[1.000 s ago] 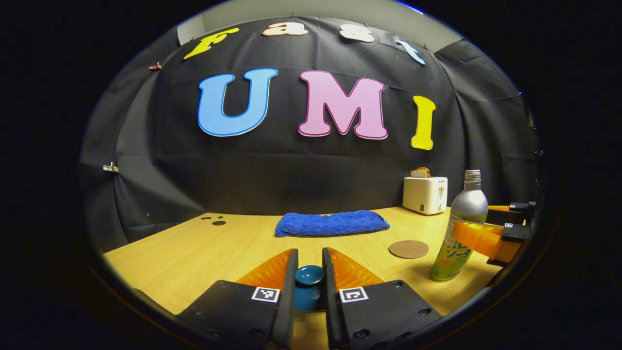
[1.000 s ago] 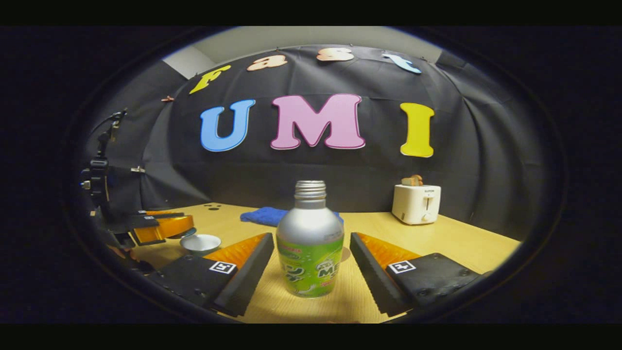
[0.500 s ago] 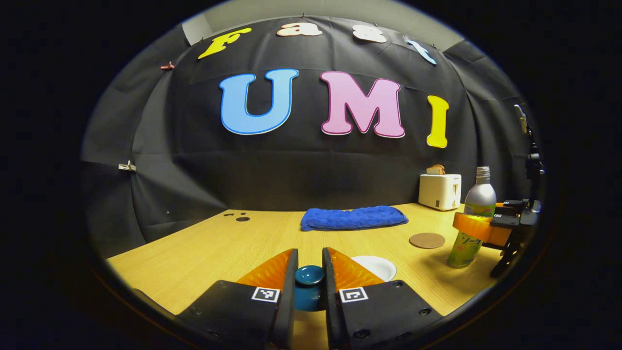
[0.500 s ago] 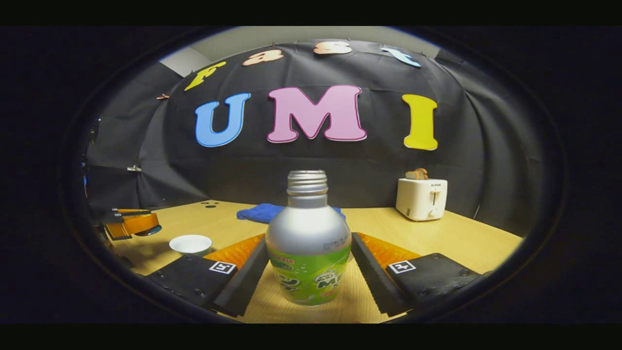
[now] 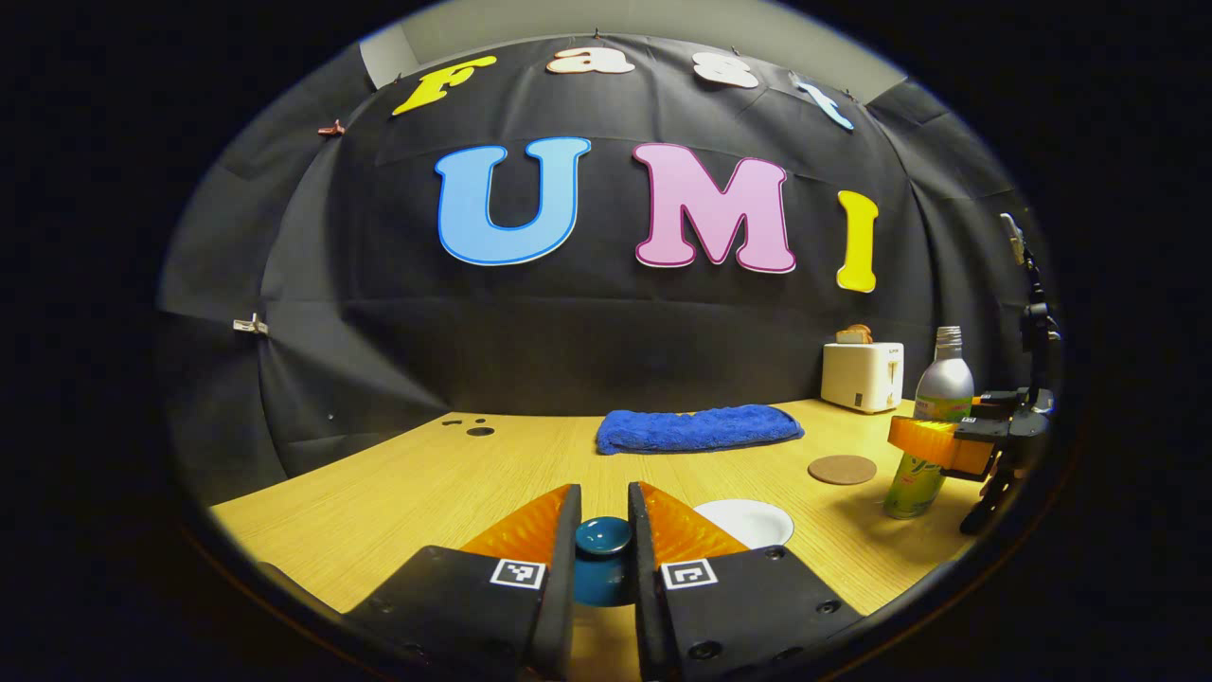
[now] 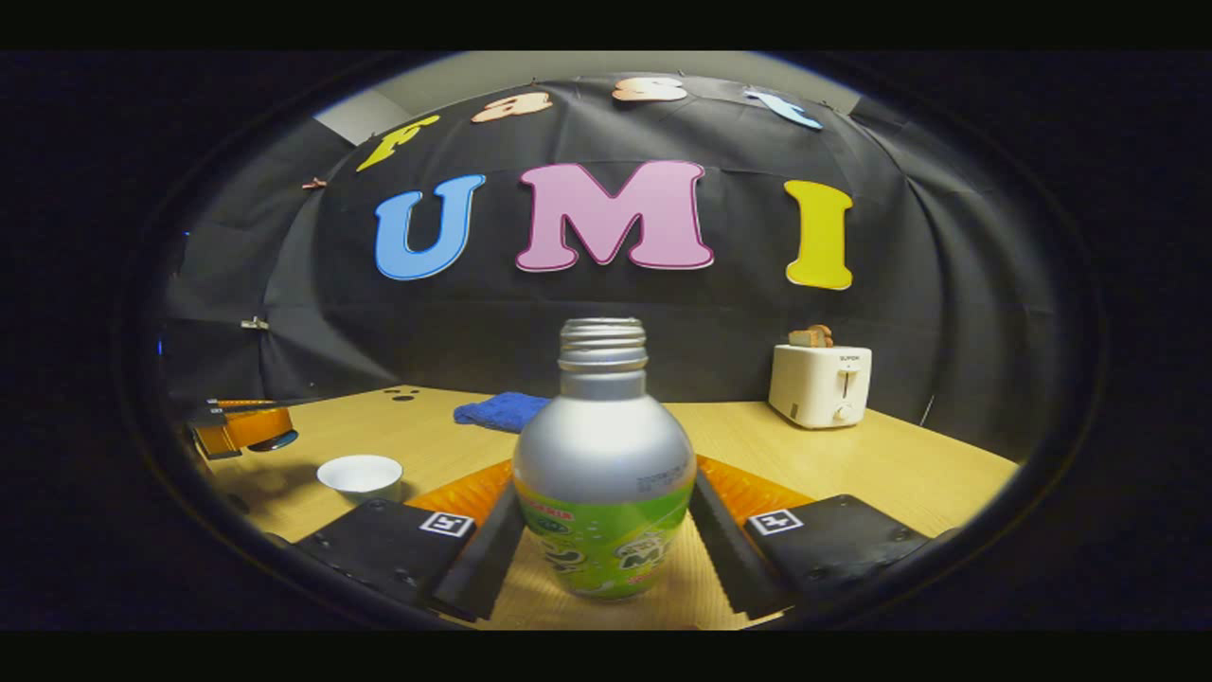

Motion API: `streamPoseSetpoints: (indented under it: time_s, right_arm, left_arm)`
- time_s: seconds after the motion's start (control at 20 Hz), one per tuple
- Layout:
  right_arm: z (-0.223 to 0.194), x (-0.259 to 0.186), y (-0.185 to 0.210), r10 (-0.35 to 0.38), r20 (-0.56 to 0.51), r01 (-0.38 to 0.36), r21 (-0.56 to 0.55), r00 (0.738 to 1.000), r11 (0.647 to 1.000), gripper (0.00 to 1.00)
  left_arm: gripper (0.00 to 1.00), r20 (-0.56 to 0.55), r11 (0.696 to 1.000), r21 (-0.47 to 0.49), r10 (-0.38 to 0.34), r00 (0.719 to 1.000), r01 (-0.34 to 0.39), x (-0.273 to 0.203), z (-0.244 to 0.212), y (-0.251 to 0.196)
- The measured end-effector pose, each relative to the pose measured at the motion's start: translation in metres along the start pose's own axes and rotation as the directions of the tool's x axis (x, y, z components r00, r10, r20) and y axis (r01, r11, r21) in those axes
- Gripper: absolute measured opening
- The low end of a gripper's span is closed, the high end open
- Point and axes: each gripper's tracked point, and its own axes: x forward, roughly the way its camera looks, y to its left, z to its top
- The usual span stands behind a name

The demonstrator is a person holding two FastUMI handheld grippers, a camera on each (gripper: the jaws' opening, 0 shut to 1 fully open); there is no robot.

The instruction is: Open the teacup lid with one hand, grasp the water bottle and pour water into the teacup with the other hand; after pouring, place the water bottle on the coaster and then close the teacup lid.

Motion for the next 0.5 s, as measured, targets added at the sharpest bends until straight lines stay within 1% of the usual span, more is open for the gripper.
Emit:
streamPoseSetpoints:
  time_s: [0.05, 0.1, 0.2, 0.25, 0.4, 0.45, 0.5]
  right_arm:
    - [0.001, 0.000, 0.001, 0.005, 0.004, -0.005, 0.006, 1.000, 1.000, 0.84]
    - [0.000, -0.001, 0.005, 0.027, 0.004, -0.027, 0.011, 1.000, 1.000, 0.84]
    - [0.001, -0.004, 0.015, 0.095, 0.010, -0.095, 0.010, 0.995, 0.995, 0.84]
    - [0.001, -0.006, 0.015, 0.108, 0.011, -0.108, 0.010, 0.994, 0.994, 0.83]
    - [0.002, -0.007, 0.012, 0.102, 0.017, -0.102, 0.005, 0.995, 0.995, 0.84]
    - [0.001, -0.006, 0.013, 0.102, 0.014, -0.102, 0.007, 0.995, 0.995, 0.82]
    - [-0.003, -0.006, 0.018, 0.127, 0.006, -0.127, 0.003, 0.992, 0.992, 0.82]
  left_arm:
    - [0.30, 0.001, 1.000, 0.001, -0.002, 1.000, 0.002, 0.000, -0.002, 0.001]
    - [0.30, 0.001, 1.000, -0.001, -0.002, 1.000, 0.002, 0.001, 0.000, 0.001]
    - [0.30, 0.003, 1.000, 0.001, -0.009, 1.000, 0.009, 0.001, 0.000, -0.002]
    - [0.30, 0.003, 1.000, 0.000, -0.016, 1.000, 0.016, 0.000, -0.001, -0.003]
    - [0.30, 0.004, 1.000, 0.001, -0.026, 1.000, 0.026, 0.001, -0.002, -0.004]
    - [0.30, 0.003, 1.000, 0.001, -0.025, 1.000, 0.025, 0.001, -0.001, -0.004]
    - [0.30, 0.005, 1.000, 0.001, -0.018, 1.000, 0.018, 0.000, -0.001, -0.002]
